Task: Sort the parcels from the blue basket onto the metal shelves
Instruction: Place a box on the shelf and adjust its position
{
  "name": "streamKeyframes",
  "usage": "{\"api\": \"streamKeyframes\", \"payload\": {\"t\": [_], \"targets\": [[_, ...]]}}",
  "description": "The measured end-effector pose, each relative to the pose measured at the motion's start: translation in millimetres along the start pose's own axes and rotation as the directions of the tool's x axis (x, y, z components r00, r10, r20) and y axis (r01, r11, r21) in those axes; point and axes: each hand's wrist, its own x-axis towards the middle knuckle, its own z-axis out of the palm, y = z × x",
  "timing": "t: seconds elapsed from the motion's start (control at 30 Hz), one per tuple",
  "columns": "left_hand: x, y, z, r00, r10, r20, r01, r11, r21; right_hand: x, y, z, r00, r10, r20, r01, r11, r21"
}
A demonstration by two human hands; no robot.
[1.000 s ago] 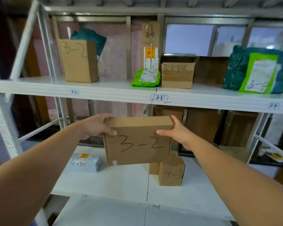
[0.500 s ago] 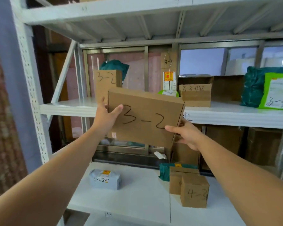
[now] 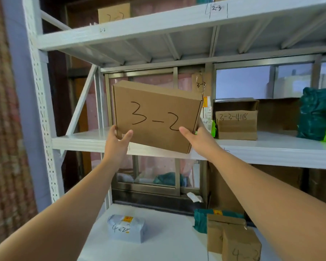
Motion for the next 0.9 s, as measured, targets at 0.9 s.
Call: {"api": "streamKeyframes", "payload": {"t": [0.9], "targets": [[122, -38, -3, 0.978, 0.160, -0.134, -0.073, 0.864, 0.499, 129, 20, 89, 0.995, 0.004, 0.102, 0.033, 0.932, -0.361]]}}
